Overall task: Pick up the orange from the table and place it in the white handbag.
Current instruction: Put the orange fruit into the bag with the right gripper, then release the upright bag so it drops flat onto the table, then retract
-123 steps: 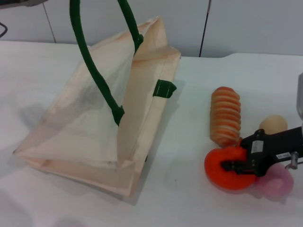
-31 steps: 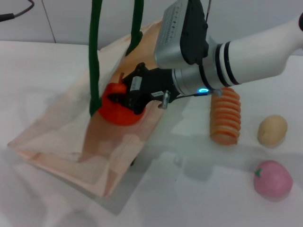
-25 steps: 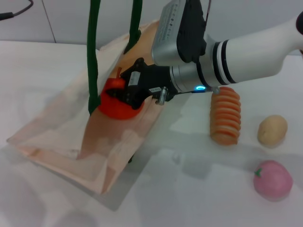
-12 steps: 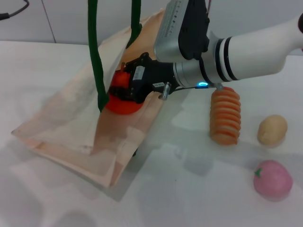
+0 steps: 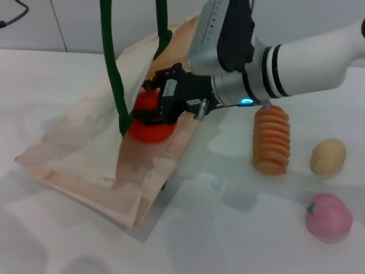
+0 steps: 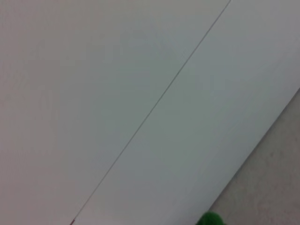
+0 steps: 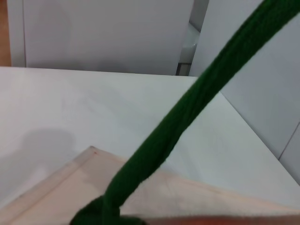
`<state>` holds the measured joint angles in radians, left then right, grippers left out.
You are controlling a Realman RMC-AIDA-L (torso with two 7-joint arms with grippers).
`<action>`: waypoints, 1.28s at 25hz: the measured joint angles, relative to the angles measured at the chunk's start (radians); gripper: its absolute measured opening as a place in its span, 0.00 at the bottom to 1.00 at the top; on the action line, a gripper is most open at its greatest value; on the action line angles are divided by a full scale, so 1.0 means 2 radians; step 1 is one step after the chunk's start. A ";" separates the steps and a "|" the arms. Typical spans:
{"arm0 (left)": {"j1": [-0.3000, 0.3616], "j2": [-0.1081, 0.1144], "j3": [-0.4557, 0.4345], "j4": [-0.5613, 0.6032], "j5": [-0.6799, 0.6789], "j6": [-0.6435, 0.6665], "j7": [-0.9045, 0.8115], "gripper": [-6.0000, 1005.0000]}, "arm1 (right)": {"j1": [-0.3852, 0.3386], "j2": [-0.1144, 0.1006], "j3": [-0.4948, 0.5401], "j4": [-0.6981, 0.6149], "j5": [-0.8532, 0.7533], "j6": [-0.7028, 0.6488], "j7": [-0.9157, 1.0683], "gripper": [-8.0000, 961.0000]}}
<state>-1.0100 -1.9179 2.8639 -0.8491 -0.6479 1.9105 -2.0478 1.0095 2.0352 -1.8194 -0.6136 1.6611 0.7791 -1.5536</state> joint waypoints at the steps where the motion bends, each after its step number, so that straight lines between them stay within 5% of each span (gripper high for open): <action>1: 0.002 0.001 0.000 0.003 -0.001 0.000 0.000 0.14 | 0.000 0.000 0.000 0.000 -0.003 0.000 0.001 0.59; 12: 0.016 0.007 0.000 0.022 -0.003 -0.020 0.004 0.14 | -0.005 -0.002 0.005 0.000 -0.020 0.003 0.006 0.82; 20: 0.028 0.014 0.000 0.055 -0.004 -0.049 0.015 0.14 | -0.014 -0.005 0.021 0.000 -0.027 0.004 0.006 0.82; 32: 0.037 0.016 0.000 0.062 -0.003 -0.071 0.015 0.16 | -0.038 -0.007 0.118 -0.011 -0.141 0.006 0.064 0.82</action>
<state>-0.9362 -1.8868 2.8639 -0.7255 -0.6548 1.7681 -2.0180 0.9338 2.0204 -1.5828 -0.6355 1.3782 0.7920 -1.4248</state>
